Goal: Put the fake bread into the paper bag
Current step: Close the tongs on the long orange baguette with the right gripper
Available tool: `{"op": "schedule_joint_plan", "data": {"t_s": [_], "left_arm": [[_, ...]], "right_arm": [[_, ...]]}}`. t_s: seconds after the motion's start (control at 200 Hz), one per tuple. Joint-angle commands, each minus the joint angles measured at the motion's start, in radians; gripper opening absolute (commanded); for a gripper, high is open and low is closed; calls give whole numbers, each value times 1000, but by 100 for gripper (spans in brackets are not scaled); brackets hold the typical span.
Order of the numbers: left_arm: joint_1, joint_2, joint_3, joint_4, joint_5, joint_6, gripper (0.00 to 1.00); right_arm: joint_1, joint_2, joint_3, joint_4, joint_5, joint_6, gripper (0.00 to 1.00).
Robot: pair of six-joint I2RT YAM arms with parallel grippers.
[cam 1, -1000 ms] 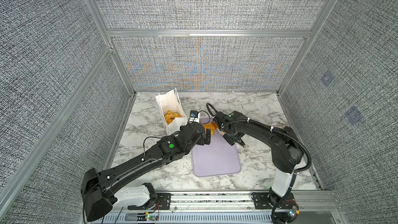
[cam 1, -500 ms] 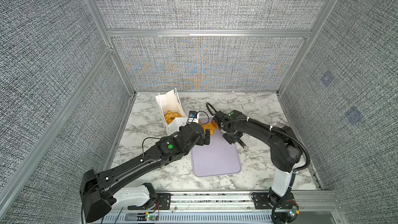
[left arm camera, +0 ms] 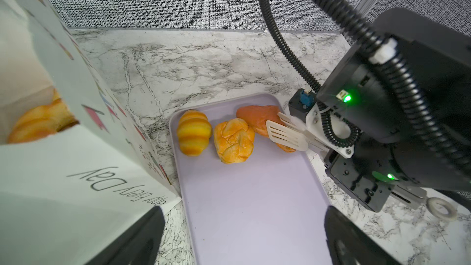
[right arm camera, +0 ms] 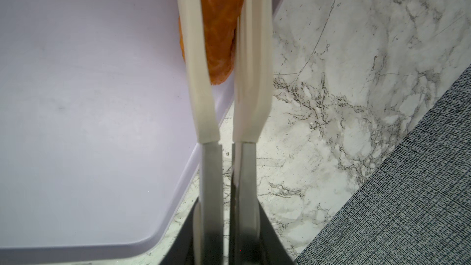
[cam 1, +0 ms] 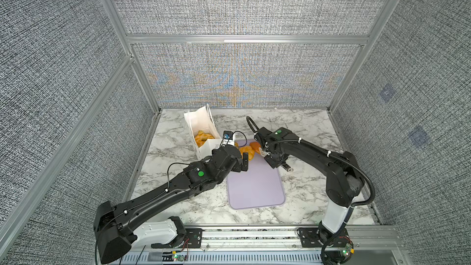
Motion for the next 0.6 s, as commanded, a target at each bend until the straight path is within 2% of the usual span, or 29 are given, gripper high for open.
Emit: {"op": "schedule_joint_plan", "data": {"t_s": [0.0, 0.595], "left_arm": [[0, -3, -1, 22, -18, 17, 99], [3, 49, 77, 10, -32, 72, 99]], "right_arm": [[-9, -21, 5, -4, -20, 13, 28], [-26, -116, 37, -13, -63, 34, 28]]}}
